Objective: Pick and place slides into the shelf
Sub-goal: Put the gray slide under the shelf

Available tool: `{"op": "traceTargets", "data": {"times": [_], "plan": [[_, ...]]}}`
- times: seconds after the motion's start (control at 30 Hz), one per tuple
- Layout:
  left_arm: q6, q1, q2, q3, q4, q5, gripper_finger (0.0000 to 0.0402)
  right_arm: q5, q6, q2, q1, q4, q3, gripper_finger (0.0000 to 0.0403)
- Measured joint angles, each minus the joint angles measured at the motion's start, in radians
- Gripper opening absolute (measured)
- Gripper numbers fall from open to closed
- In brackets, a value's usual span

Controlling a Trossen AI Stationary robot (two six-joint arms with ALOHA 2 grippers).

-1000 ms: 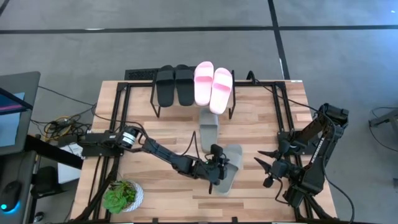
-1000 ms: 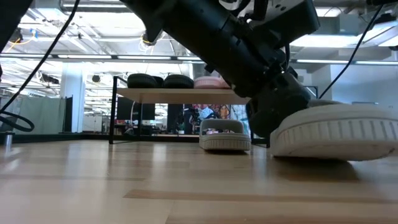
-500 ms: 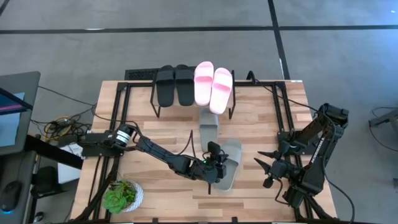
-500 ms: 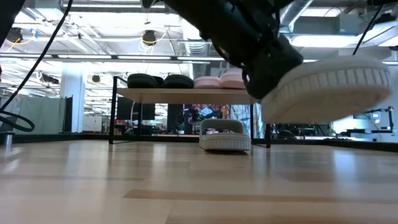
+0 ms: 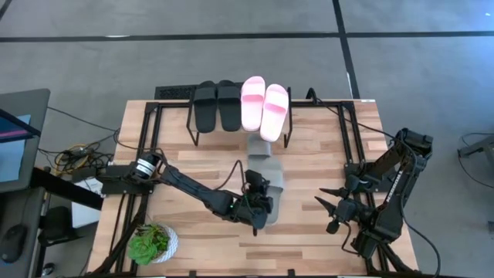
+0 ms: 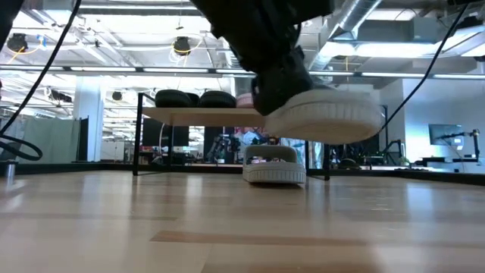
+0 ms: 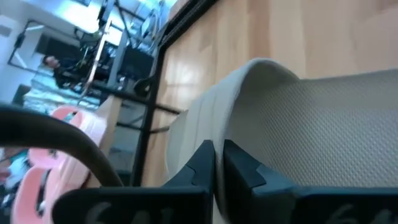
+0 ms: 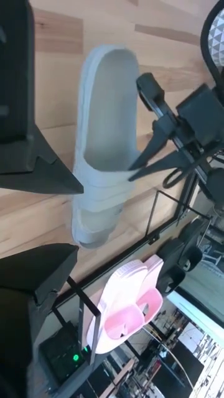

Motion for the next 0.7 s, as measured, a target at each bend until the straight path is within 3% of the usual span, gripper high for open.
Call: {"op": "traceTargets", "data": {"times": [0.43, 0.7], "plan": [[-0.168, -0.011, -0.108, -0.059, -0.195, -0.073, 0.0000, 0.000, -0.006, 0.000, -0.007, 0.022, 0.000, 0.0127], [-0.371, -0.044, -0.295, -0.269, -0.272, -0.153, 0.0000, 0.003, -0.009, 0.000, -0.007, 0.022, 0.000, 0.0127]]}}
